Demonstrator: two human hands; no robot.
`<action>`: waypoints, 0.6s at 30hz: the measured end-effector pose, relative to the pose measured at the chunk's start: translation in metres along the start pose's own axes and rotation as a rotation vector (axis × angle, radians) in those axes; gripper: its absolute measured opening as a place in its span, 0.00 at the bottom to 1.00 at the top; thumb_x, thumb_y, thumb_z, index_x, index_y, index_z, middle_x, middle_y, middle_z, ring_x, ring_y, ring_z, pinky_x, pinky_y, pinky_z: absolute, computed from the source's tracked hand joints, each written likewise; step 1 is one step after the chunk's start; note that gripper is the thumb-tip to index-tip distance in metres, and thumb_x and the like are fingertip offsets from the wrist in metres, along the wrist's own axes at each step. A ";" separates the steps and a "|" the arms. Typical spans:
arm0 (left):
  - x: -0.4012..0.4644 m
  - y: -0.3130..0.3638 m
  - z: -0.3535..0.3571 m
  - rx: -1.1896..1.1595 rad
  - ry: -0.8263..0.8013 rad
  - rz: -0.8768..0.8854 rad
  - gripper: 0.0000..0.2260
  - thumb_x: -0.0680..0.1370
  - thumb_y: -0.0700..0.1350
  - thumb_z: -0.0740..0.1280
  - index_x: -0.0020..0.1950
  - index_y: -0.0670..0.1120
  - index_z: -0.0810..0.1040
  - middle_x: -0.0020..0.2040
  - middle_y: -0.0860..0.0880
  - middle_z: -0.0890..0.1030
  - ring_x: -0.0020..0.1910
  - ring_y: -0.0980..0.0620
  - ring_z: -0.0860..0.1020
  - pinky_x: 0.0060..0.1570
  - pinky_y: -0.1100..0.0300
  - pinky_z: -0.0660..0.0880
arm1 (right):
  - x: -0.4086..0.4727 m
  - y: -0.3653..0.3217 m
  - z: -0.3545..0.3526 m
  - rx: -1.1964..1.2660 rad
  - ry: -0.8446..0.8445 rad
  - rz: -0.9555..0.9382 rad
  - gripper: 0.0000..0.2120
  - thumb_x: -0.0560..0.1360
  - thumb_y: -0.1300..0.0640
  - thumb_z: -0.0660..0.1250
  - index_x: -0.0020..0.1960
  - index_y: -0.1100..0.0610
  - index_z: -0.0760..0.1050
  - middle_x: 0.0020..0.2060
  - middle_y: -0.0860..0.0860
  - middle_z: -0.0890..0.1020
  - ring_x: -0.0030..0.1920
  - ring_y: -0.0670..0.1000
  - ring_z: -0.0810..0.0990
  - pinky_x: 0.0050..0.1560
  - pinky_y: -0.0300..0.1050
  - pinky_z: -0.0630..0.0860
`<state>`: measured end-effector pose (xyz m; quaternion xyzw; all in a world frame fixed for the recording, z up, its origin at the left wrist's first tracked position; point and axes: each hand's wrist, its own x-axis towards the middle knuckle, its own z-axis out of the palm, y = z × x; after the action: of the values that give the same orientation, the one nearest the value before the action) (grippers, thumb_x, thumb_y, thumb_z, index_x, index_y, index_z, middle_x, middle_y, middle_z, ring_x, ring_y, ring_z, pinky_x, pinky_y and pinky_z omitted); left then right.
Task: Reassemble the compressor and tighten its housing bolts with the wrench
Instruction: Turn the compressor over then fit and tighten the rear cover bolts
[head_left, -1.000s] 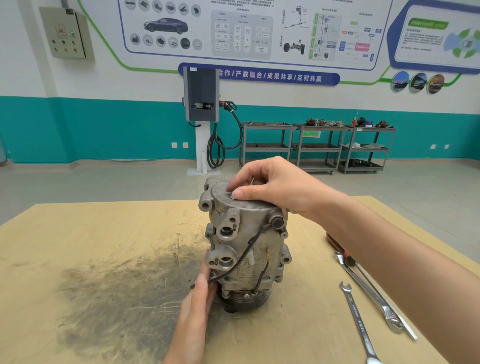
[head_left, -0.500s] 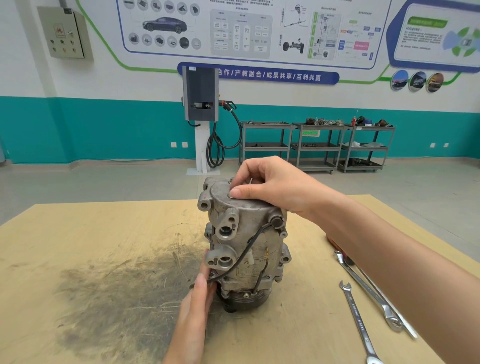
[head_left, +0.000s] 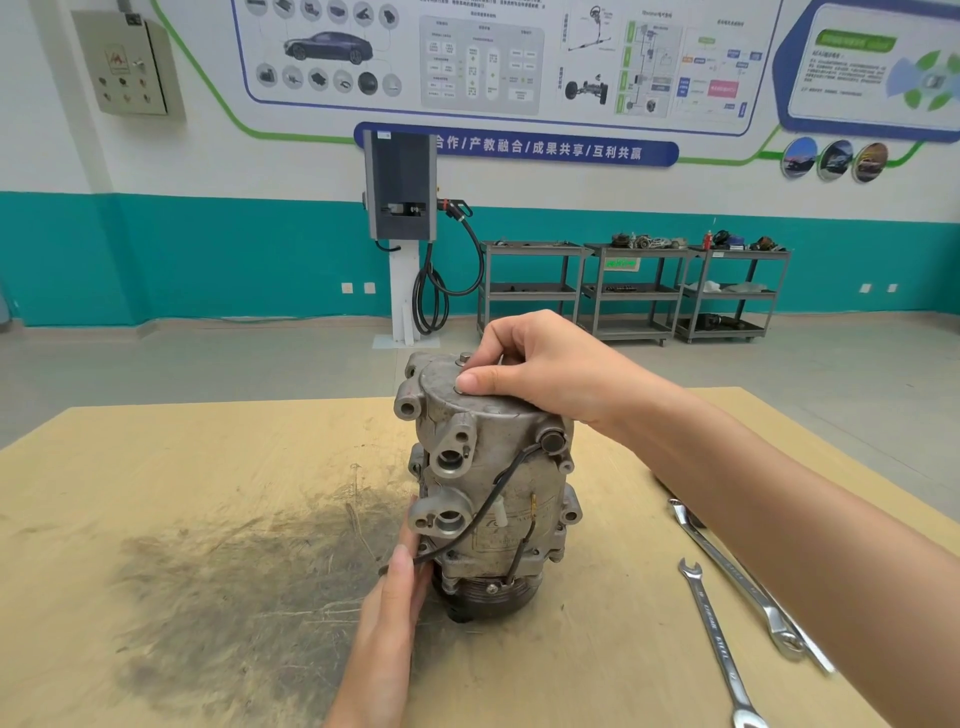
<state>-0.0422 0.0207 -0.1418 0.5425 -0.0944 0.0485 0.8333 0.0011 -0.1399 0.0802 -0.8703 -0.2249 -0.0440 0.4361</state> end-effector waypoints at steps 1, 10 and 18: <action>0.000 -0.001 0.000 0.002 0.002 -0.002 0.38 0.63 0.76 0.69 0.68 0.59 0.73 0.66 0.63 0.78 0.67 0.65 0.73 0.66 0.65 0.67 | 0.000 -0.001 0.000 -0.006 0.002 0.001 0.09 0.72 0.53 0.75 0.36 0.49 0.78 0.27 0.38 0.79 0.30 0.35 0.75 0.32 0.29 0.69; 0.002 -0.002 0.001 -0.015 0.024 -0.028 0.29 0.67 0.71 0.67 0.63 0.59 0.75 0.60 0.64 0.81 0.62 0.66 0.76 0.65 0.62 0.65 | -0.014 -0.002 -0.004 0.103 0.107 -0.100 0.06 0.74 0.54 0.73 0.40 0.51 0.78 0.32 0.42 0.79 0.33 0.38 0.75 0.38 0.34 0.73; 0.000 -0.003 -0.001 0.024 0.002 -0.033 0.31 0.66 0.72 0.64 0.65 0.61 0.73 0.65 0.65 0.77 0.67 0.65 0.73 0.69 0.61 0.63 | -0.053 0.086 -0.049 -0.079 0.539 0.108 0.03 0.78 0.52 0.66 0.46 0.50 0.75 0.40 0.48 0.79 0.42 0.45 0.76 0.42 0.39 0.72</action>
<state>-0.0418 0.0203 -0.1445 0.5539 -0.0839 0.0364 0.8275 -0.0031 -0.2410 0.0319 -0.8541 -0.0521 -0.2594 0.4477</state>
